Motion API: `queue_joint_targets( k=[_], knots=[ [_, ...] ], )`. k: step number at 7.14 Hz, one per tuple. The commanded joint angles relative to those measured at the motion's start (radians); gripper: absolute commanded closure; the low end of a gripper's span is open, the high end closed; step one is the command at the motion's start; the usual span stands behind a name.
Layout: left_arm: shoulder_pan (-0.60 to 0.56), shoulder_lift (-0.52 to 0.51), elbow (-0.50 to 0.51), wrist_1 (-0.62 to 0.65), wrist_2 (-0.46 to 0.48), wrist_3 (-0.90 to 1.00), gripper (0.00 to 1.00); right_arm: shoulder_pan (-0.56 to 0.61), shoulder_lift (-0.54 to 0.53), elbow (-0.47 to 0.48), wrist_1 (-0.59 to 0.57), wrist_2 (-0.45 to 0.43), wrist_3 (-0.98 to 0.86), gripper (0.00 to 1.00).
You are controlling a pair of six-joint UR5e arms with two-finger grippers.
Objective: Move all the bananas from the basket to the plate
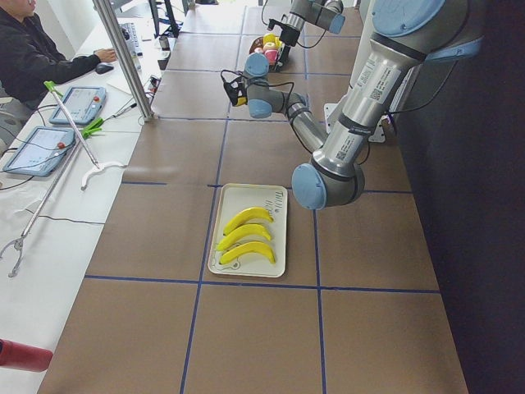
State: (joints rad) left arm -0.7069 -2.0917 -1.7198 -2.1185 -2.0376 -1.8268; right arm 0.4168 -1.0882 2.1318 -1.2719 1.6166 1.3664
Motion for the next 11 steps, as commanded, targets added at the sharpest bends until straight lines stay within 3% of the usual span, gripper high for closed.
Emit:
queue_joint_targets(
  k=[1, 3, 6, 7, 8, 10, 11],
  knots=[
    [-0.078, 0.083, -0.018, 0.223, -0.032, 0.282, 1.0, 0.142, -0.006, 0.063, -0.151, 0.18, -0.021, 0.0],
    [-0.135, 0.252, -0.014, 0.239, -0.023, 0.53, 1.0, 0.264, -0.01, 0.065, -0.231, 0.307, -0.133, 0.0],
    [-0.154, 0.354, 0.0, 0.23, -0.023, 0.523, 1.0, 0.338, -0.033, 0.066, -0.287, 0.367, -0.208, 0.0],
    [-0.148, 0.357, 0.014, 0.229, -0.023, 0.455, 0.19, 0.355, -0.042, 0.066, -0.287, 0.379, -0.229, 0.0],
    [-0.14, 0.355, 0.014, 0.22, -0.009, 0.376, 0.0, 0.376, -0.065, 0.066, -0.287, 0.402, -0.271, 0.0],
    [-0.138, 0.358, -0.013, 0.2, -0.001, 0.369, 0.0, 0.466, -0.122, 0.057, -0.29, 0.465, -0.372, 0.0],
    [-0.146, 0.363, -0.059, 0.203, -0.012, 0.386, 0.0, 0.534, -0.184, 0.056, -0.332, 0.498, -0.523, 0.0]
  ],
)
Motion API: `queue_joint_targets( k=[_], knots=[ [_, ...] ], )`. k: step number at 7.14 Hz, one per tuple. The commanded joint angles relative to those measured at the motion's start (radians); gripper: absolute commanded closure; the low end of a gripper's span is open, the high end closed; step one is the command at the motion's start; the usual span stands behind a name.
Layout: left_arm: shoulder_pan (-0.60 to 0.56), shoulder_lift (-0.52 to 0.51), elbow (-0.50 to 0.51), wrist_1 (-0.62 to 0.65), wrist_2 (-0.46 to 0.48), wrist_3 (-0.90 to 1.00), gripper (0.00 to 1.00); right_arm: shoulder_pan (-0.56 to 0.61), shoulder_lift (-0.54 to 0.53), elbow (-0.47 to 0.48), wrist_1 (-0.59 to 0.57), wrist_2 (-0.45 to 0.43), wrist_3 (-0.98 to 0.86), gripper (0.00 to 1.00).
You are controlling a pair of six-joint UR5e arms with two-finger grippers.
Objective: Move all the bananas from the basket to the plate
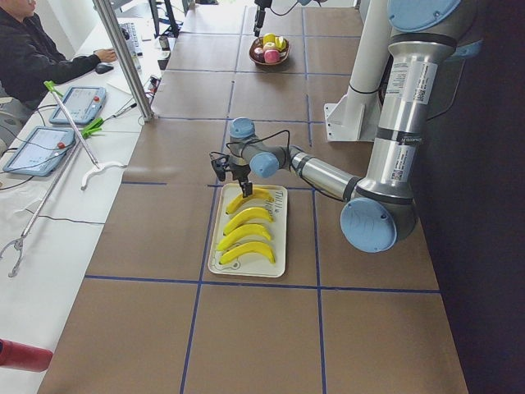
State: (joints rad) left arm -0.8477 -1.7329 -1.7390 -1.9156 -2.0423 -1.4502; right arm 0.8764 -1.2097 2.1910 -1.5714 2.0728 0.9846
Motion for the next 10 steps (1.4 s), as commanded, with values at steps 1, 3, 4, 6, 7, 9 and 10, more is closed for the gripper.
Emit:
queue_joint_targets(
  k=[1, 3, 4, 6, 7, 9, 10],
  knots=[
    [-0.013, 0.041, -0.1, 0.013, -0.009, 0.099, 0.0, 0.154, -0.1, -0.008, -0.112, 0.062, -0.311, 0.0],
    [-0.132, 0.091, -0.134, 0.021, -0.072, 0.367, 0.0, 0.344, -0.143, -0.142, -0.19, 0.172, -0.662, 0.0],
    [-0.248, 0.12, -0.117, 0.021, -0.163, 0.531, 0.0, 0.466, -0.162, -0.243, -0.184, 0.304, -0.802, 0.0],
    [-0.455, 0.188, -0.059, 0.062, -0.26, 0.919, 0.0, 0.61, -0.253, -0.354, -0.182, 0.339, -1.126, 0.0],
    [-0.553, 0.19, 0.0, 0.102, -0.31, 1.103, 0.0, 0.646, -0.314, -0.372, -0.174, 0.337, -1.18, 0.0],
    [-0.719, 0.187, 0.106, 0.183, -0.375, 1.417, 0.0, 0.664, -0.311, -0.384, -0.171, 0.314, -1.179, 0.0],
    [-0.729, 0.187, 0.098, 0.241, -0.375, 1.445, 0.0, 0.662, -0.31, -0.392, -0.171, 0.3, -1.181, 0.0]
  ],
)
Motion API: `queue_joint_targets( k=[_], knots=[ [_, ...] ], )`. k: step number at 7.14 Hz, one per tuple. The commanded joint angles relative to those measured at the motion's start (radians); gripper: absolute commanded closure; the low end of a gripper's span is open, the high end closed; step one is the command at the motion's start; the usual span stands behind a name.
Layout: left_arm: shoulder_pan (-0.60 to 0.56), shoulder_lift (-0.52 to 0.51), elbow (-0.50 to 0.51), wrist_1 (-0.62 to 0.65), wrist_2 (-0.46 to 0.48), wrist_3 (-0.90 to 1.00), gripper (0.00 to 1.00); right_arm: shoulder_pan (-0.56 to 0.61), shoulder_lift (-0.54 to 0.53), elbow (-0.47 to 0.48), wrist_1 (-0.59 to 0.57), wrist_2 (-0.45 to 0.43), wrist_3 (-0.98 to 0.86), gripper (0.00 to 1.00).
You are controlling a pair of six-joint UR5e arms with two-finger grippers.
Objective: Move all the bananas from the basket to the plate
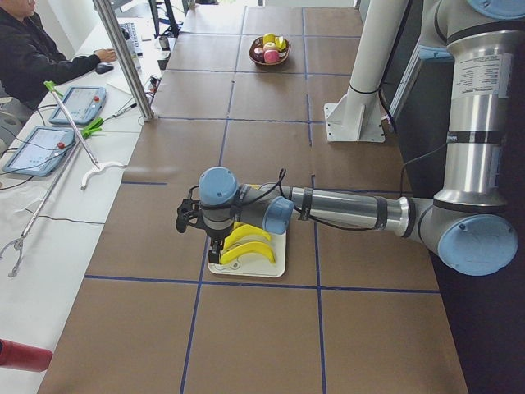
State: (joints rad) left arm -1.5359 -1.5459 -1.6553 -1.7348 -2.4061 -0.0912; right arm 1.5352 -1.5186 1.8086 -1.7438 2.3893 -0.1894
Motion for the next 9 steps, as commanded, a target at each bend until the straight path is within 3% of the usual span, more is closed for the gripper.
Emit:
queue_joint_targets(
  k=[1, 3, 6, 9],
  knots=[
    [-0.041, 0.0, 0.026, 0.099, -0.011, 0.131, 0.0, 0.003, -0.006, -0.038, 0.0, -0.021, -0.004, 0.0],
    [-0.082, 0.006, 0.034, 0.22, -0.013, 0.24, 0.0, 0.011, -0.008, -0.089, -0.002, -0.003, 0.002, 0.0],
    [-0.083, 0.036, 0.042, 0.222, -0.016, 0.234, 0.0, 0.08, -0.015, -0.19, -0.01, 0.106, 0.002, 0.0],
    [-0.083, 0.035, 0.045, 0.221, -0.016, 0.234, 0.0, 0.109, -0.09, -0.192, 0.001, 0.076, -0.005, 0.0]
  ],
)
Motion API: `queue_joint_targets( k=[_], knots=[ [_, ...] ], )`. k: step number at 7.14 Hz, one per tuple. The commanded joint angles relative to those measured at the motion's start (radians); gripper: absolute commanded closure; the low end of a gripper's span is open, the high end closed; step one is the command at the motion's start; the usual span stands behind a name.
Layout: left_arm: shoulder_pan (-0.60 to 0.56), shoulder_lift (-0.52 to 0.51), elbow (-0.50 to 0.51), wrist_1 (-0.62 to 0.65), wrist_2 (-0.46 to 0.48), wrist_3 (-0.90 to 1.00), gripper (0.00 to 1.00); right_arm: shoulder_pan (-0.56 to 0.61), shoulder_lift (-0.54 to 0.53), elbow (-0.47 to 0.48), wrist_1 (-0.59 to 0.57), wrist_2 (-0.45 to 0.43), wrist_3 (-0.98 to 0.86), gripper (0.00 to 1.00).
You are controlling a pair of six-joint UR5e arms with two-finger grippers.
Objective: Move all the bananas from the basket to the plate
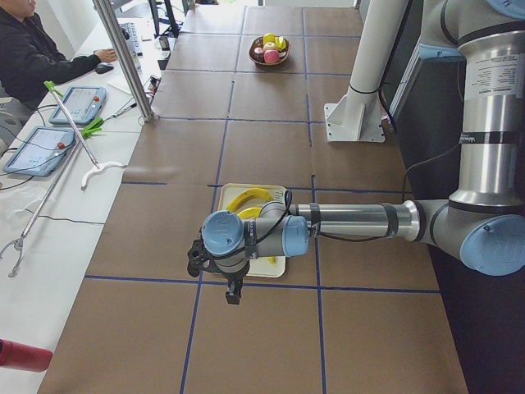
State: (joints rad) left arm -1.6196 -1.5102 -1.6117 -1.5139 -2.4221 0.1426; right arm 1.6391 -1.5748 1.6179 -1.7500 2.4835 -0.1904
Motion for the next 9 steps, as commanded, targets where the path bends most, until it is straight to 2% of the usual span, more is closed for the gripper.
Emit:
queue_joint_targets(
  k=[1, 4, 6, 9],
  knots=[
    [0.001, -0.001, 0.001, -0.002, 0.0, -0.001, 0.0, 0.005, -0.039, -0.001, 0.038, -0.091, -0.001, 0.0],
    [0.001, -0.002, 0.003, -0.006, 0.0, -0.001, 0.0, 0.008, -0.045, -0.004, 0.052, -0.086, 0.002, 0.0],
    [0.001, -0.001, 0.003, -0.011, 0.0, -0.001, 0.0, 0.019, -0.044, -0.003, 0.052, -0.028, 0.011, 0.0],
    [0.001, -0.002, 0.003, -0.012, 0.001, -0.001, 0.0, 0.041, -0.033, 0.0, 0.053, -0.032, 0.008, 0.0]
  ],
)
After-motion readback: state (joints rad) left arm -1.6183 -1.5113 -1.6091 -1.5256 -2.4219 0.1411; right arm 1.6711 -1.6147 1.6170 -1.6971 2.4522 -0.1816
